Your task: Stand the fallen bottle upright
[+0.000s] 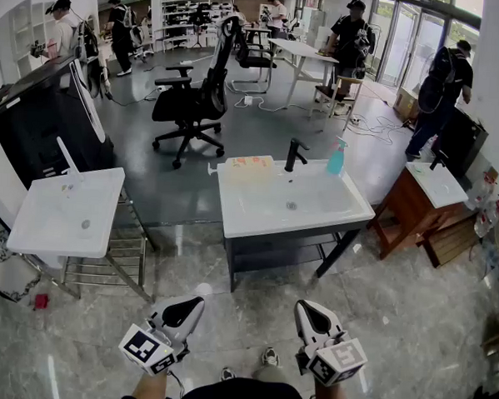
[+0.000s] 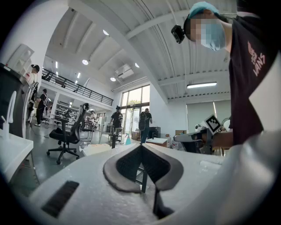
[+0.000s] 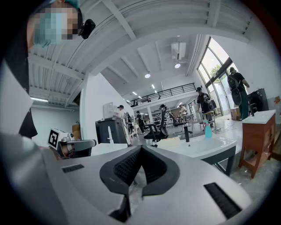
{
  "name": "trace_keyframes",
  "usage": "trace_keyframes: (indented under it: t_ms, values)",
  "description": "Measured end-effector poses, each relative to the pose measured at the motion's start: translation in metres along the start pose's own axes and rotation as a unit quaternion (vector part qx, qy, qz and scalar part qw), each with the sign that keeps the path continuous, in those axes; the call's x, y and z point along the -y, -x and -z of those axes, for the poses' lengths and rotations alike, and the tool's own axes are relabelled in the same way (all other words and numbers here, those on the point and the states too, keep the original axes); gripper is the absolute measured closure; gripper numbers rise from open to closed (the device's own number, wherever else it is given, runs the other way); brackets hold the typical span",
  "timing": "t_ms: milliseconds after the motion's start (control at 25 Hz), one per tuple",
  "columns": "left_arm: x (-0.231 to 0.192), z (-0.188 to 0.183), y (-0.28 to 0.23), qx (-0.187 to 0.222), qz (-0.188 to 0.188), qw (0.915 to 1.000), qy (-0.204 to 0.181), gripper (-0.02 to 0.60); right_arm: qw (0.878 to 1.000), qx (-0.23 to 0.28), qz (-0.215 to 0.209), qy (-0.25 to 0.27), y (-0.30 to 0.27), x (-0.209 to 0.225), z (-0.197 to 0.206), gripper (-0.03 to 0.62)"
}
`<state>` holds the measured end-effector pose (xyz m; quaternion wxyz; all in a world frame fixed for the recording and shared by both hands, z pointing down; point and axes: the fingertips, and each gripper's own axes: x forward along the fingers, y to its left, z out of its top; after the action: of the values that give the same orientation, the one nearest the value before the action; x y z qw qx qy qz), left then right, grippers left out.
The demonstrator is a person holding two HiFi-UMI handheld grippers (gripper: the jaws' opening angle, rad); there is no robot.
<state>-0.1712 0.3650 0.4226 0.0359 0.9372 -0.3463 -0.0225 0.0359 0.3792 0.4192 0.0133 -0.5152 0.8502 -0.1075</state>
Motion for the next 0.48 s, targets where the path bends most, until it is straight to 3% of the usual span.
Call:
trace_keyframes:
  t_ms: [240,480]
  values:
    - [-0.002,-0.002,-0.004,0.004,0.0,1.0,-0.001,0.561,1.0,0.006,0.0,0.005,-0.005,0.001,-0.004,0.592]
    - [-0.011,0.009,-0.013,0.009,0.002,0.9997,0.025,0.56,1.0,-0.005,0.009,0.003,-0.015,0.013,0.004,0.591]
